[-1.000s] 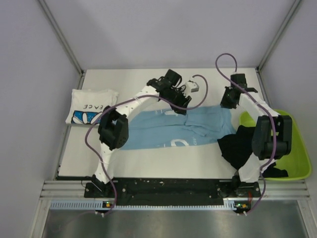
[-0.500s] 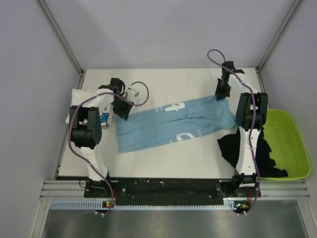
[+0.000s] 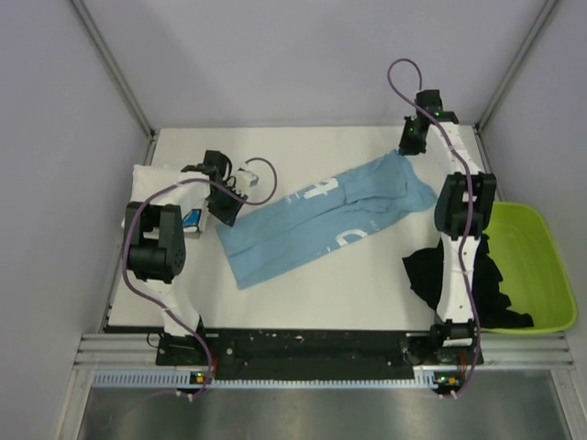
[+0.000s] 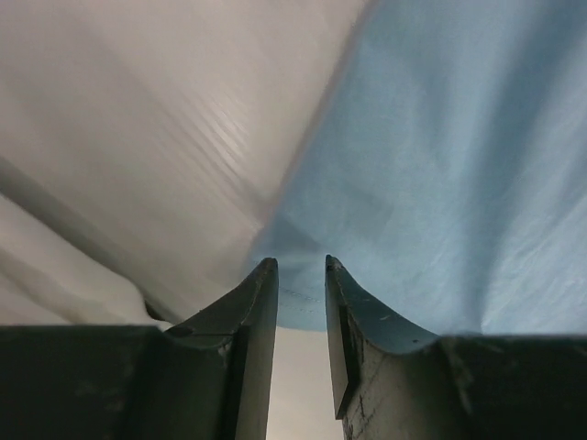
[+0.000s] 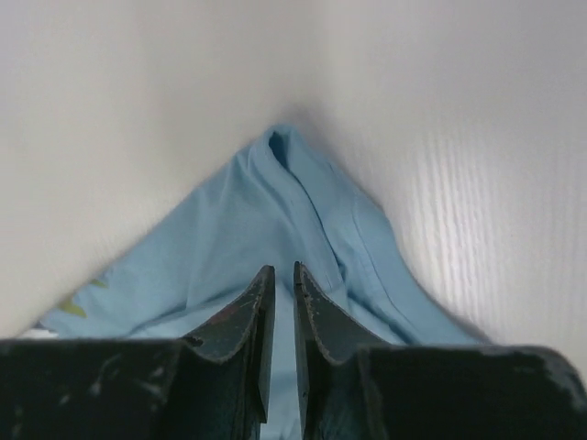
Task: Fold and stack the t-shirts
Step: Rotate the tshirt 75 degrees, then grab the bottom of the folded rectangular tshirt with both arms
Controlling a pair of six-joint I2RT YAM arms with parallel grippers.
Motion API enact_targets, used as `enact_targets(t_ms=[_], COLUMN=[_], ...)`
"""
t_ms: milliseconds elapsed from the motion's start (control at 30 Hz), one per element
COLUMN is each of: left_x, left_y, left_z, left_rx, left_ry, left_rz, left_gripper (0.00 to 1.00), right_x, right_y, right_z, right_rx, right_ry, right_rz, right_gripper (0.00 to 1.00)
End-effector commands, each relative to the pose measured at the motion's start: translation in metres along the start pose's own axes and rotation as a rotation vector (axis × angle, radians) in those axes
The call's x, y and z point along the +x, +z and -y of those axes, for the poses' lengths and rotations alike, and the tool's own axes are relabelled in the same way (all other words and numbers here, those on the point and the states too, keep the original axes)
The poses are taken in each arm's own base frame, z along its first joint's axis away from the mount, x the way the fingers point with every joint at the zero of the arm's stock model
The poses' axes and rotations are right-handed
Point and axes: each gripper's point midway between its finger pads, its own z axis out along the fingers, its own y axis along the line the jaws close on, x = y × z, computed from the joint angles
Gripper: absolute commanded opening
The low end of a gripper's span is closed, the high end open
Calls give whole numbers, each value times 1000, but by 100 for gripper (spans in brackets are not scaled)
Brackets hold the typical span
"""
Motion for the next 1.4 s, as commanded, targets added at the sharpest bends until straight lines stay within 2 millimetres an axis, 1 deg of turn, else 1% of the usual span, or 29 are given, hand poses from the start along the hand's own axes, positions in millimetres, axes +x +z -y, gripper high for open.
enact_targets(t_ms=[0,67,100,167,267,333,367,433,500,533,600,633,667,700,733,767,800,867,900,933,1000,1067,1100,1133,1167,1233,1300,1333,1367], left_x=[29,41,47,60,81,97,105,120,137,143,156,161,164,164,160,152,141,121,111,104,94,91,89,86,84,80,79,78,75], left_y=[19,21,22,24,26,26,25,23,17,13,6,2,-2,-5,-8,-11,-14,-24,-31,-38,-49,-57,-60,-63,-66,-72,-80,-86,-97], left_z=[4,7,10,18,29,37,42,53,71,82,106,119,131,144,153,163,170,187,193,197,195,188,185,182,180,177,177,179,177], left_rx=[-9,-14,-7,7,27,40,50,79,136,172,252,292,326,358,379,394,404,438,464,485,478,449,437,424,415,403,418,458,488], left_ry=[28,27,27,29,37,37,37,37,47,60,104,139,176,216,248,285,312,374,392,405,423,448,458,471,479,503,534,560,563], left_rz=[-68,-93,-102,-121,-155,-184,-197,-218,-240,-243,-245,-240,-232,-218,-198,-174,-145,-95,-69,-52,-35,-44,-46,-47,-46,-37,-15,24,83], left_gripper=[32,32,31,31,31,30,30,30,30,30,30,30,30,31,31,32,33,35,35,35,36,36,37,38,38,39,41,41,41], right_x=[-44,-2,30,67,104,113,112,103,84,80,61,58,50,46,35,28,14,-14,-31,-51,-79,-105,-117,-125,-131,-131,-118,-104,-78], right_y=[-112,-109,-101,-94,-82,-73,-67,-53,-34,-22,-6,4,15,26,32,42,46,50,51,43,26,-2,-21,-37,-59,-98,-137,-156,-175], right_z=[3,20,32,49,66,72,74,76,77,79,73,66,53,43,22,6,-11,-33,-37,-21,-20,-26,-31,-37,-46,-63,-84,-93,-119], right_rx=[48,99,132,184,221,232,238,247,256,262,254,219,162,113,9,-69,-157,-263,-275,-260,-276,-310,-323,-343,-370,-428,-496,-542,-618], right_ry=[-47,-33,-22,-8,7,11,11,-1,-53,-71,-67,-57,-36,-12,13,35,52,86,93,125,155,138,104,58,17,-69,-187,-249,-348], right_rz=[216,130,61,-13,-92,-120,-123,-114,-98,-108,-104,-118,-118,-119,-106,-97,-63,31,98,154,230,303,344,375,401,431,453,458,461], right_gripper=[14,13,12,9,4,3,2,1,0,0,0,0,0,0,0,0,1,4,4,4,5,13,18,25,31,41,48,51,52])
